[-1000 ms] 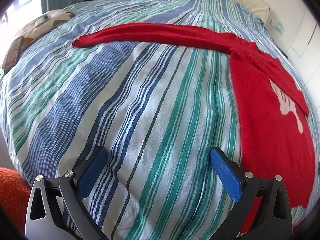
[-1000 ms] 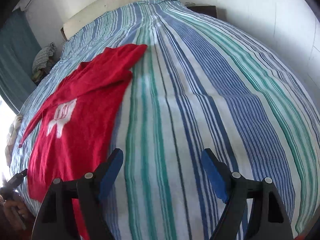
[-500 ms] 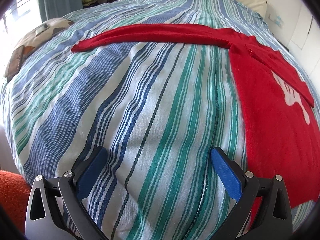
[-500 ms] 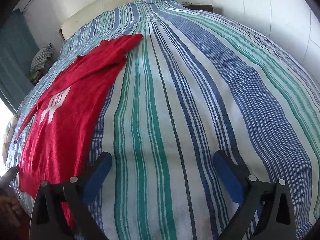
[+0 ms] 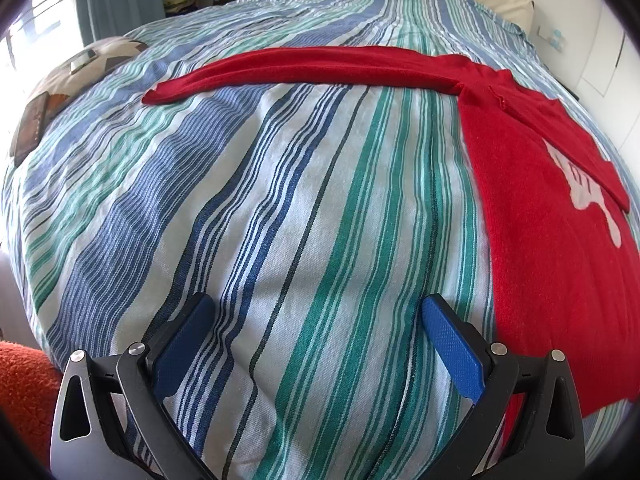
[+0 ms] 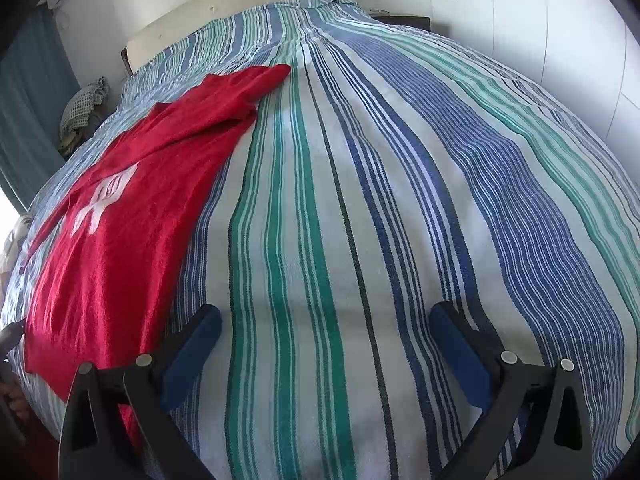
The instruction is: Fold small clothes
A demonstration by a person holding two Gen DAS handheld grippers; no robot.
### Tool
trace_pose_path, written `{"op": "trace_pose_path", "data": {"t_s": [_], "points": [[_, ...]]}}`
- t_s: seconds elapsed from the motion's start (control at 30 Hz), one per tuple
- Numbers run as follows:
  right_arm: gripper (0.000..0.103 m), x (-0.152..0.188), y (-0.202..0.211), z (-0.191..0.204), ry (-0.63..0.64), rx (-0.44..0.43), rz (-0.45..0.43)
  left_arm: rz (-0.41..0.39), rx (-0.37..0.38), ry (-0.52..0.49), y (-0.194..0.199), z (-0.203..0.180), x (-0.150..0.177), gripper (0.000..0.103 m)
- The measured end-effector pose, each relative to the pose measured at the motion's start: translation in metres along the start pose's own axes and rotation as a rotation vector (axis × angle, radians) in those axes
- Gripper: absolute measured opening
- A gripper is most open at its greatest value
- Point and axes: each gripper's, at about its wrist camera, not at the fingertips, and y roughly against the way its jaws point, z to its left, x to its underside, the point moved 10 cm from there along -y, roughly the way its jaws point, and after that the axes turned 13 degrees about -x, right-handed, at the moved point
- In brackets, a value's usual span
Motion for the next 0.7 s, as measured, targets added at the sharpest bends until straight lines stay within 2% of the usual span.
{"op": "trace_pose_path", "data": {"t_s": [0.7], "points": [[0.103, -0.0002, 0.0001, -0.0007, 0.019, 0.023, 0.001, 0.008, 0.001, -0.013, -0.0005, -0.0013, 0.0006, 0.103]]}}
